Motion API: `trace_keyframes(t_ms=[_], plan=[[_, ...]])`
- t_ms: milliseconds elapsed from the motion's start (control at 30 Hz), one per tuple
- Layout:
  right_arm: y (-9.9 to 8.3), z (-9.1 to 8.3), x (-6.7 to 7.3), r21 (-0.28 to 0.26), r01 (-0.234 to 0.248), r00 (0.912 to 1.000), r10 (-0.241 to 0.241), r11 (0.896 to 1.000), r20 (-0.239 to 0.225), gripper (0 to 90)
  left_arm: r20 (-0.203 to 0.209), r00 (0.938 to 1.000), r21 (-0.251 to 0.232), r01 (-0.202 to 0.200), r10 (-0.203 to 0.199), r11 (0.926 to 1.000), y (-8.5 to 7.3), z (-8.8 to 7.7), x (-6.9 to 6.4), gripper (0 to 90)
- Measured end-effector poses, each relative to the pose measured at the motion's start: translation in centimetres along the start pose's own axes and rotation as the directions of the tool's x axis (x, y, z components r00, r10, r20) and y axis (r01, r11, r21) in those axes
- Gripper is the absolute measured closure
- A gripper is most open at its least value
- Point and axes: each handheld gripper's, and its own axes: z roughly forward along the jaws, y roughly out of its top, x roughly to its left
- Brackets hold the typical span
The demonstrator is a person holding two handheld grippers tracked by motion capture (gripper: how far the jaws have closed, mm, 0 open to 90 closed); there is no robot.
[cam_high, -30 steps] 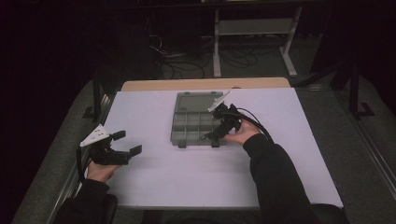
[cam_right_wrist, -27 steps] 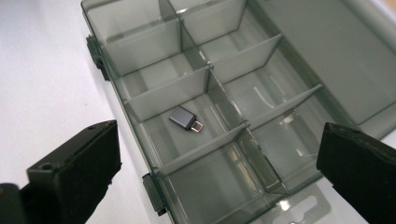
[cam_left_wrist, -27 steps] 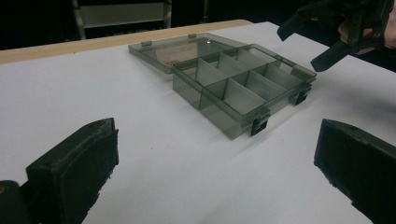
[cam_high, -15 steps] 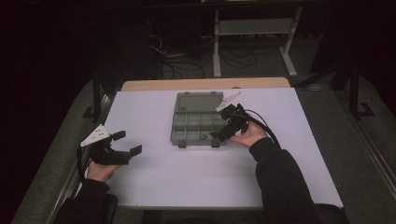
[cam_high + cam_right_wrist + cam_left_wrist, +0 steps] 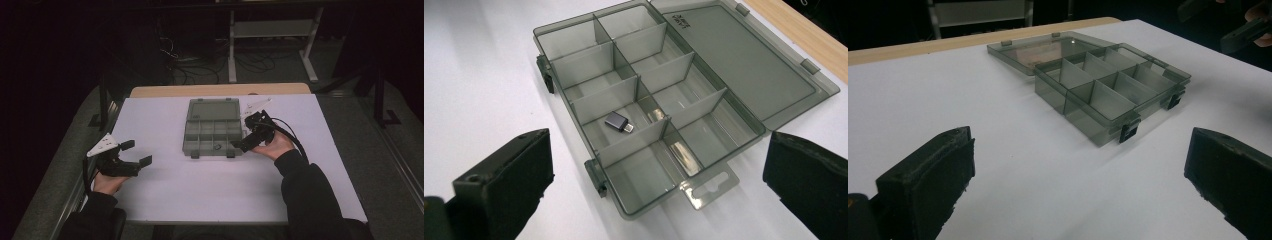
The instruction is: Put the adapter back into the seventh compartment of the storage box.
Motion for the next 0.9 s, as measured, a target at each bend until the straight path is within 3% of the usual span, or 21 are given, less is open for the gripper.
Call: trace_keyframes(t_ms=[900], plan=[[-3.8,-3.3,-1.2,-0.043,-0.076,0.996,0.078,0.996,0.045,0.0,-0.003,1.0,0.003,0.004,-0.004,1.0,0.0,0.0,0.1,0.0]])
